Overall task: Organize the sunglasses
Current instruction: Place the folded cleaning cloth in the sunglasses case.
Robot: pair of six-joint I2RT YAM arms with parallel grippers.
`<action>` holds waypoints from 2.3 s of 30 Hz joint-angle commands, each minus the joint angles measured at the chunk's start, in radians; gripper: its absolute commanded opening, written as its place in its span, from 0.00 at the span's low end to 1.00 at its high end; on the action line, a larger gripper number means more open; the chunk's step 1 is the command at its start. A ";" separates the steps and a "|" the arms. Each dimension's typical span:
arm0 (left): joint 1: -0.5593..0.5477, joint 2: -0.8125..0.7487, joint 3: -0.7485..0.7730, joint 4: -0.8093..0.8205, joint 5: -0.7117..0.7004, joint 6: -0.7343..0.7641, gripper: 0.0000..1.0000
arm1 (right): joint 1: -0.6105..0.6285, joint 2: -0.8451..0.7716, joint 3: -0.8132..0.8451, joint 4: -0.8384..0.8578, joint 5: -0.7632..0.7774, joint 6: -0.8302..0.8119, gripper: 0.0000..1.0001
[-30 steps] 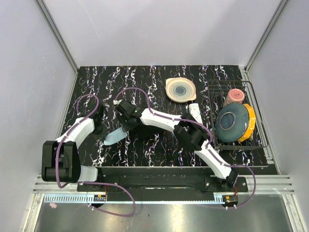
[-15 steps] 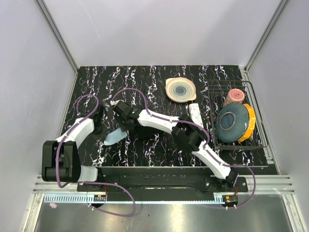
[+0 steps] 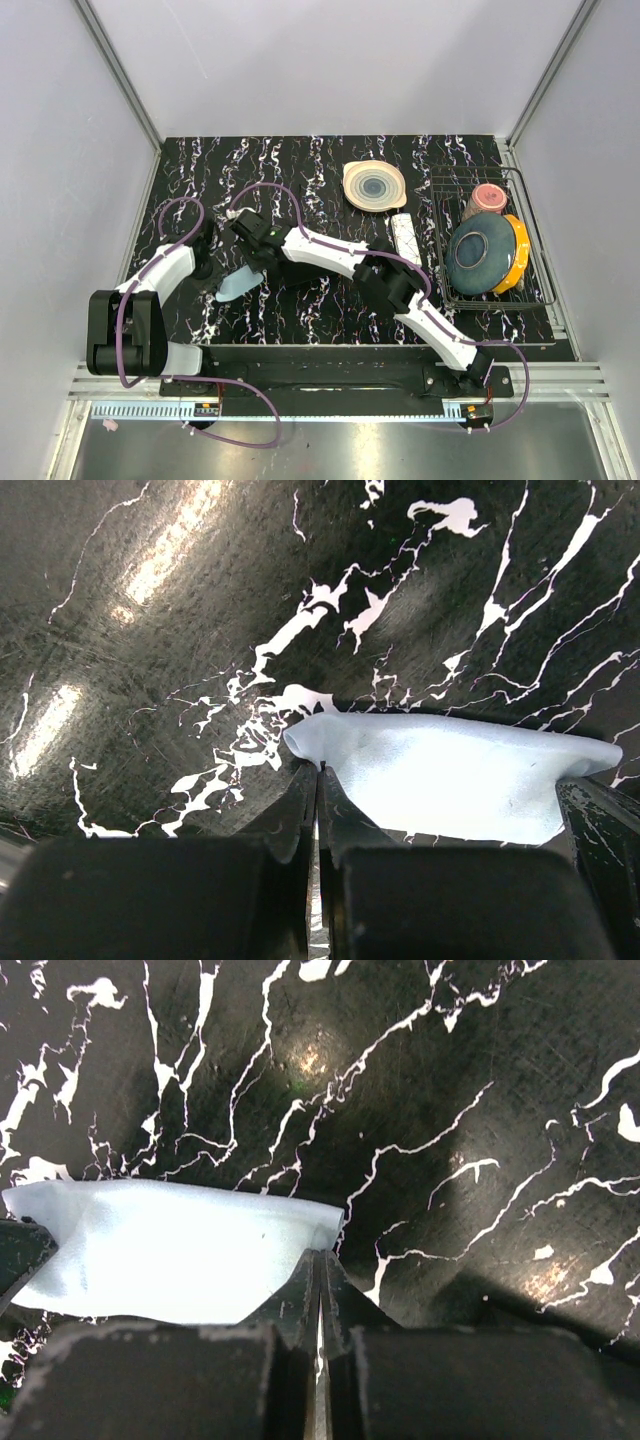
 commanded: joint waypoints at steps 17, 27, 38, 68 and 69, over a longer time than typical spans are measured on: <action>0.007 -0.133 0.062 0.083 0.185 0.054 0.00 | 0.002 -0.126 -0.039 -0.051 0.053 0.027 0.00; -0.038 -0.168 0.123 0.091 0.281 0.068 0.00 | -0.042 -0.316 -0.188 -0.004 0.098 0.067 0.00; -0.206 -0.063 0.209 0.163 0.328 0.023 0.00 | -0.127 -0.494 -0.417 0.014 0.192 0.104 0.00; -0.414 0.287 0.350 0.206 0.210 0.045 0.00 | -0.243 -0.545 -0.632 0.053 0.250 0.118 0.00; -0.415 0.287 0.349 0.206 0.206 0.045 0.00 | -0.243 -0.537 -0.630 0.054 0.250 0.119 0.00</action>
